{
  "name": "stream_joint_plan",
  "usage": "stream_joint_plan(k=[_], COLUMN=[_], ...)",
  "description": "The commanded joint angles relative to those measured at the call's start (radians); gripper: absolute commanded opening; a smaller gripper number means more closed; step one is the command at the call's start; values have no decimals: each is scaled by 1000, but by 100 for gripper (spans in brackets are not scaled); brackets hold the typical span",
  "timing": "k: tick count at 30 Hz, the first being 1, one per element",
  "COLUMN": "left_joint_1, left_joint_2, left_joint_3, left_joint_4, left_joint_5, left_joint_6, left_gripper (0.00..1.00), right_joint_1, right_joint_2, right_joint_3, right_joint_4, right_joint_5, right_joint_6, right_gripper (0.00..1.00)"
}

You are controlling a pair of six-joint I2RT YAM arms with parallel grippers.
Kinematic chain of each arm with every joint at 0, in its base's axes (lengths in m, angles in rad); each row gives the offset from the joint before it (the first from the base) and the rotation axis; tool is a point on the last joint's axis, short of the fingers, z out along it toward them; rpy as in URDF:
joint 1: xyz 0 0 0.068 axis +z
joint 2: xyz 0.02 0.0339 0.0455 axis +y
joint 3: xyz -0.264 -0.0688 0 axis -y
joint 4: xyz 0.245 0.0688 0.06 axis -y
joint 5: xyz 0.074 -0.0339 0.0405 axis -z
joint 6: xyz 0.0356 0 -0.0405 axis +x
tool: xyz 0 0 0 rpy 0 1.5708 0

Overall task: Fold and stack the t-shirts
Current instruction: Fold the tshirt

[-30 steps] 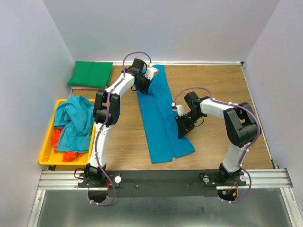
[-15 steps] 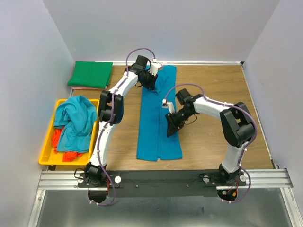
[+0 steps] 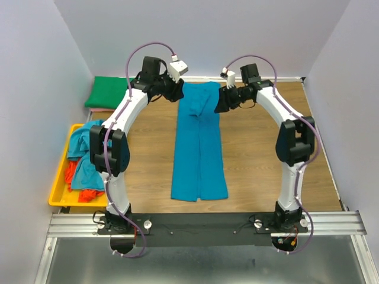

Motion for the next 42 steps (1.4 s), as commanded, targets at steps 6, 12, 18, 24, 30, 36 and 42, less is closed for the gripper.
stream_joint_plan(k=[6,12,18,24,30,36,42], left_joint_1=[-18,-18,-15,0,27,38,38], left_joint_2=[171,274,393,496,549,484,230], left_joint_3=[-77,-43,43,167,256,288,222], left_joint_4=[-57,-79,-112,-132,-132,-111,-37], left_joint_5=[82,82,56,35,29,38,26], left_joint_6=[-62,-74,-82,-92,-112,-82,-16], left_gripper=[36,34,34,33,33,48,76], right_joint_1=[15,18,19,19,18,18,18], right_joint_2=[275,353,436,524,591,521,317], right_joint_3=[204,201,256,362,472,465,454], right_joint_4=[25,37,43,48,53,54,56], right_joint_5=[112,156,242,372,403,362,298], right_joint_6=[90,45,34,39,33,38,5], right_gripper=[38,31,31,24,24,44,68])
